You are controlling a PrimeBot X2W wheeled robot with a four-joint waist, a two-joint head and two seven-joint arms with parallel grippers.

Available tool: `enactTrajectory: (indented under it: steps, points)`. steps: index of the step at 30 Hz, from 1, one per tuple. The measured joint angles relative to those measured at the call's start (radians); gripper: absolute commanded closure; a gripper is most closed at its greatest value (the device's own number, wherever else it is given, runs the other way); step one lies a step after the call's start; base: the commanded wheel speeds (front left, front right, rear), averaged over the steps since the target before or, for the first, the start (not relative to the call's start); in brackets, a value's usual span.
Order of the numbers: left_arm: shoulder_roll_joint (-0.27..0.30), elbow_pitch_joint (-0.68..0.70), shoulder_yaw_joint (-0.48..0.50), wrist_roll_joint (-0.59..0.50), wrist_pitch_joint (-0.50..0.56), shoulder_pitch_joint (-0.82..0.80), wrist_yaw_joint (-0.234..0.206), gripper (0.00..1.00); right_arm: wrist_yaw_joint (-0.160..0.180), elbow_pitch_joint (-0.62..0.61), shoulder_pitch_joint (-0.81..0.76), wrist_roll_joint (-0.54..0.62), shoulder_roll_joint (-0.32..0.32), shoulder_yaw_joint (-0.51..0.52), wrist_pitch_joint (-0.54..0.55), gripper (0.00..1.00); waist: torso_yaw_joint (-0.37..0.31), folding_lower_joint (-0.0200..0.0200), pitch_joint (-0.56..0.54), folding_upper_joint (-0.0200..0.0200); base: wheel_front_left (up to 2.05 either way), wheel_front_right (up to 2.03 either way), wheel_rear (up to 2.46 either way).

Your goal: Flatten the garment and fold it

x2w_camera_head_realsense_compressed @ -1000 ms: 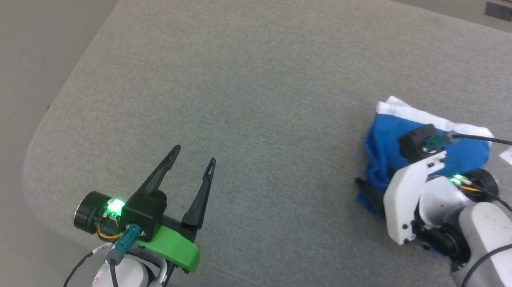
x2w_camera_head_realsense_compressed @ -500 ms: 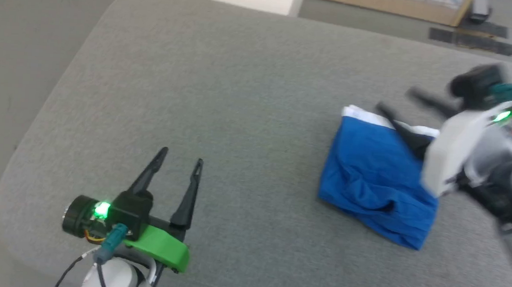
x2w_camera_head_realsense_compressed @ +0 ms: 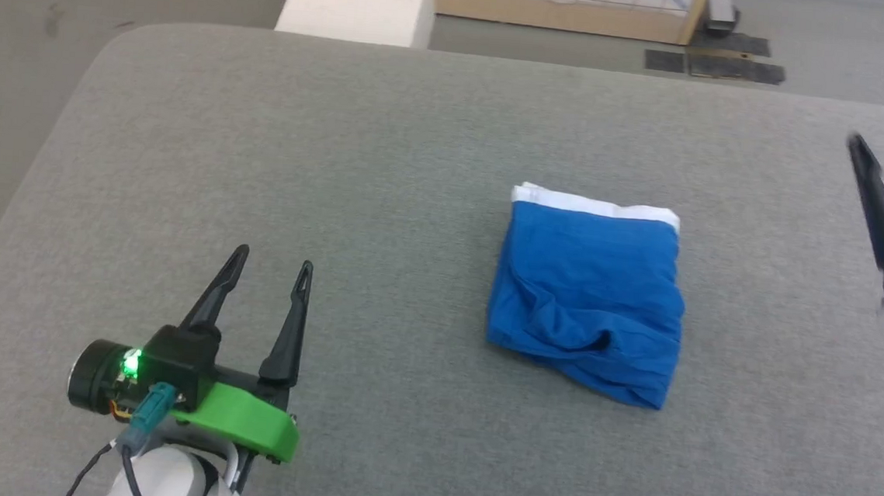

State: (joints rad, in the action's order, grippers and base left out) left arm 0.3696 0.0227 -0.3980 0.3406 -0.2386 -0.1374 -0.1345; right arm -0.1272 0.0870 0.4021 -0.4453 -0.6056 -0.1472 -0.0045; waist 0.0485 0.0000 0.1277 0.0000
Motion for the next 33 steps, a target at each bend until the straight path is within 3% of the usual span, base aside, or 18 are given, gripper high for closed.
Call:
enactTrajectory:
  steps: [6,12,16,23,33]
  points:
    - [0.013,0.015,0.005,0.006,0.008,0.009,0.0,0.0,0.0,-0.085,-0.197,0.076,0.151,0.18,-0.076,0.0,-0.024,0.0,-0.005,0.0,0.0,0.0,0.0]
    - [0.019,0.021,0.008,0.013,0.009,0.016,-0.007,0.0,0.0,-0.196,-0.362,0.169,0.314,0.244,-0.083,0.0,-0.028,0.0,-0.011,0.0,0.0,0.0,0.0]
    - [0.022,0.019,0.008,0.016,0.009,0.02,-0.008,0.0,0.0,-0.219,-0.442,0.214,0.378,0.239,-0.079,0.0,-0.029,0.0,-0.012,0.0,0.0,0.0,0.0]
    - [0.024,0.018,0.005,0.019,0.008,0.025,-0.009,0.0,0.0,-0.238,-0.47,0.244,0.413,0.223,-0.077,0.0,-0.031,0.0,-0.004,0.0,0.0,0.0,0.0]
    - [0.029,0.022,-0.001,0.019,0.008,0.024,-0.013,0.0,0.0,-0.261,-0.468,0.237,0.402,0.216,-0.044,0.0,-0.02,0.0,0.013,0.0,0.0,0.0,0.0]
